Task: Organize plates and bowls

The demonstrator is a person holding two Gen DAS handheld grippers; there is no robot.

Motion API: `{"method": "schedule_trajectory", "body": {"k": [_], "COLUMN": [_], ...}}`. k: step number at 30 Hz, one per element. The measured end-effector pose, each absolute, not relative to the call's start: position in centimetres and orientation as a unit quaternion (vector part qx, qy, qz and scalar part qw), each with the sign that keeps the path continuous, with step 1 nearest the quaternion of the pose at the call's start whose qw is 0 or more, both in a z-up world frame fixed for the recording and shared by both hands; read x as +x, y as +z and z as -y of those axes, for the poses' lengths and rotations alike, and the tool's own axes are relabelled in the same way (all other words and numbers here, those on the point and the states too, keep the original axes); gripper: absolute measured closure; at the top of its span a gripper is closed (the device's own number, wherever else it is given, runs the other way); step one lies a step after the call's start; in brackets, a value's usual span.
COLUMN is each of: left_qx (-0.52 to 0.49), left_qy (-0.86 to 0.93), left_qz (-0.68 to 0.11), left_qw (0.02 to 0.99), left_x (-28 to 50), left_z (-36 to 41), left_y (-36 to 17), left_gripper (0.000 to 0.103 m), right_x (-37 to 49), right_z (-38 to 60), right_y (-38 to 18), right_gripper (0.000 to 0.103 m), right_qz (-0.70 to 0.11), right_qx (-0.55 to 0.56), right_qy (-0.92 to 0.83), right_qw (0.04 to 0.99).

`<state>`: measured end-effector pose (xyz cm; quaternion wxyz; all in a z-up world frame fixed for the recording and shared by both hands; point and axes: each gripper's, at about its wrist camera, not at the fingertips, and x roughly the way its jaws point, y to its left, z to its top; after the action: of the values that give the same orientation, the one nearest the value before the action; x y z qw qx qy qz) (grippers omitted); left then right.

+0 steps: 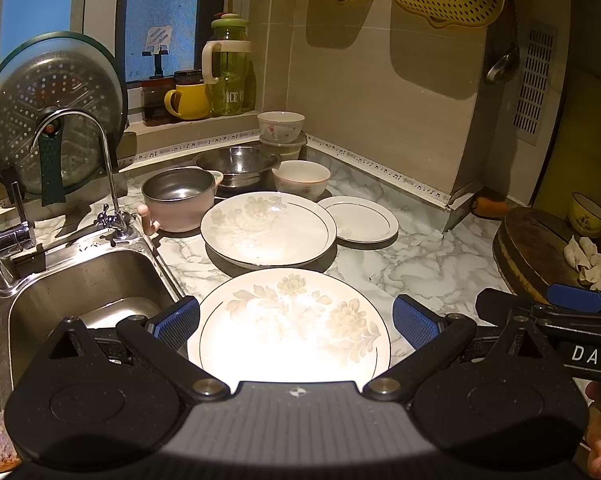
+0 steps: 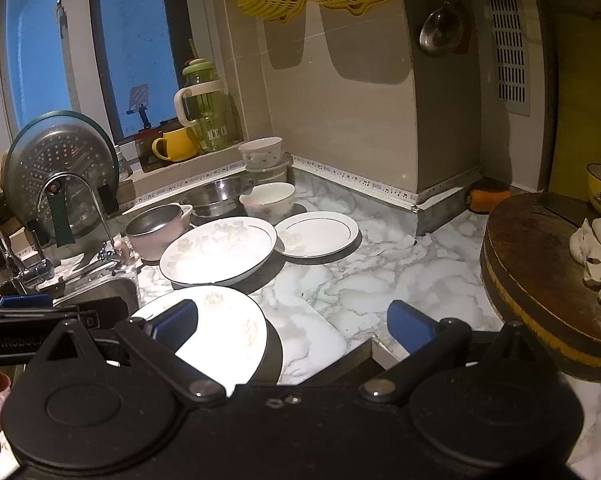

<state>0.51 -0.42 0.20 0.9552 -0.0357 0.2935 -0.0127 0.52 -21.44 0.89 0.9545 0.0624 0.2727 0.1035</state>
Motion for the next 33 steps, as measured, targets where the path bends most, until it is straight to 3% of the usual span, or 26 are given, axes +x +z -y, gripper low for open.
{"method": "schedule_trajectory", "body": {"k": [24, 33], "left_qx": [-0.044, -0.085], "left_qy": [-0.001, 0.005], "left_qz": [-0.313, -0.367], "left_qw": [0.949, 0.926], "left_x": [2.0, 4.8], "left_z": [-1.0, -3.7], "left_y": [-0.5, -2.5], "left_gripper": [0.0, 0.0], "right_x": [2.0, 5.7], "right_z": [20.1, 18.9], "right_y": [0.5, -1.3], "right_gripper": [0.001, 0.007], "right_qz": [-0.289, -0.351], "right_qx": [0.051, 0.046], "right_qy": [0.117, 0.151], "right_qw": [0.949, 0.923]}}
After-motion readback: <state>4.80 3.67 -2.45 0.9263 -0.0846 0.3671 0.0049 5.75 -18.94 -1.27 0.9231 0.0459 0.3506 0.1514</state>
